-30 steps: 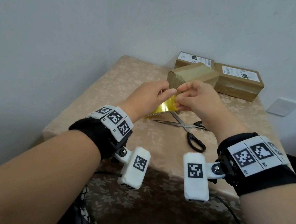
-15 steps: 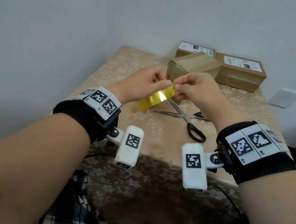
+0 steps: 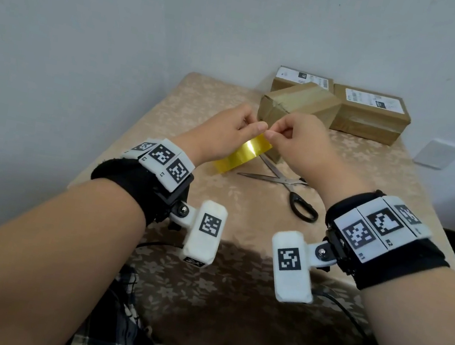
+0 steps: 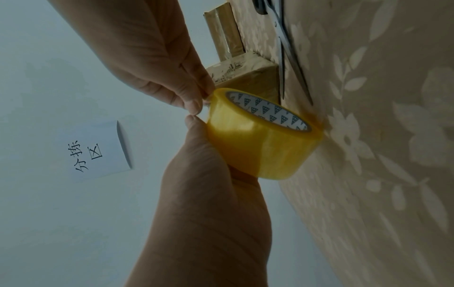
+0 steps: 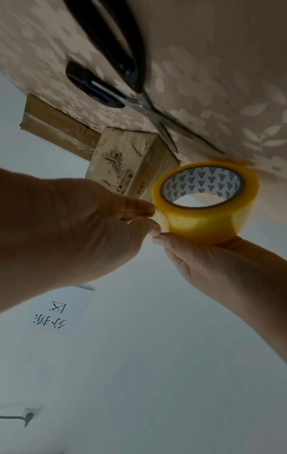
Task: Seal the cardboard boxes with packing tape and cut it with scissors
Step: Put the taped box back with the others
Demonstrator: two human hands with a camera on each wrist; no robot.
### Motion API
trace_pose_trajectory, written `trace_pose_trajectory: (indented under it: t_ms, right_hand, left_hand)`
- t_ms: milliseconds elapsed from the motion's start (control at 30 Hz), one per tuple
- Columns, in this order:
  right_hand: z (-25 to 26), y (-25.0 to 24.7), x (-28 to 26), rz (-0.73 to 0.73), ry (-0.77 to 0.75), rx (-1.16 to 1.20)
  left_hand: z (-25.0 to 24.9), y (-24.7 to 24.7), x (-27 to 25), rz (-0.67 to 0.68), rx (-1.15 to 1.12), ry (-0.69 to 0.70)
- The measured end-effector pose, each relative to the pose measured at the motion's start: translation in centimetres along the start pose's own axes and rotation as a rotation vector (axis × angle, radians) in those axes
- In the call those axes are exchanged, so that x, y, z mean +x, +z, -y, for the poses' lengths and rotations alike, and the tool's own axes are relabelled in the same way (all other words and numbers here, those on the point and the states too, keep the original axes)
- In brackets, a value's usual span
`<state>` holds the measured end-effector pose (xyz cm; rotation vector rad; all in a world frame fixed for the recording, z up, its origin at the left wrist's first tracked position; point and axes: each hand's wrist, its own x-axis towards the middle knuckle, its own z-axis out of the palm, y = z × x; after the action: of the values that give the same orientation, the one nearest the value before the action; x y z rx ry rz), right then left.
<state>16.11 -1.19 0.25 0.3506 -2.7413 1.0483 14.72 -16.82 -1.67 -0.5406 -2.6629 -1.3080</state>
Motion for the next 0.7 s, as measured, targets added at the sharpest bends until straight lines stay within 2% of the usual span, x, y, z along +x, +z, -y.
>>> trace_pose_trajectory:
  t_ms: [100, 233, 433, 567, 700]
  right_hand:
    - [0.0, 0.2, 0.1, -0.019, 0.008, 0.003]
    - [0.0, 0.3, 0.2, -0.101, 0.006, 0.23]
    - [0.0, 0.3, 0.0, -0.073, 0.013, 0.416]
    - [-1.1, 0.8, 0.3, -0.118, 0.055, 0.395]
    - [-2.0, 1.0, 0.8, -0.144, 0.085, 0.358]
  left_hand:
    - [0.0, -0.1, -0.1, 0.012, 0.015, 0.003]
    - [0.0, -0.2, -0.1, 0.014, 0.04, -0.001]
    - [0.0, -0.2, 0.0, 0.004, 0.046, -0.008]
    - [0.0, -0.8, -0.5, 0.108, -0.033, -0.013]
    - [-0.4, -1.5, -0.8, 0.252, 0.057, 0.0]
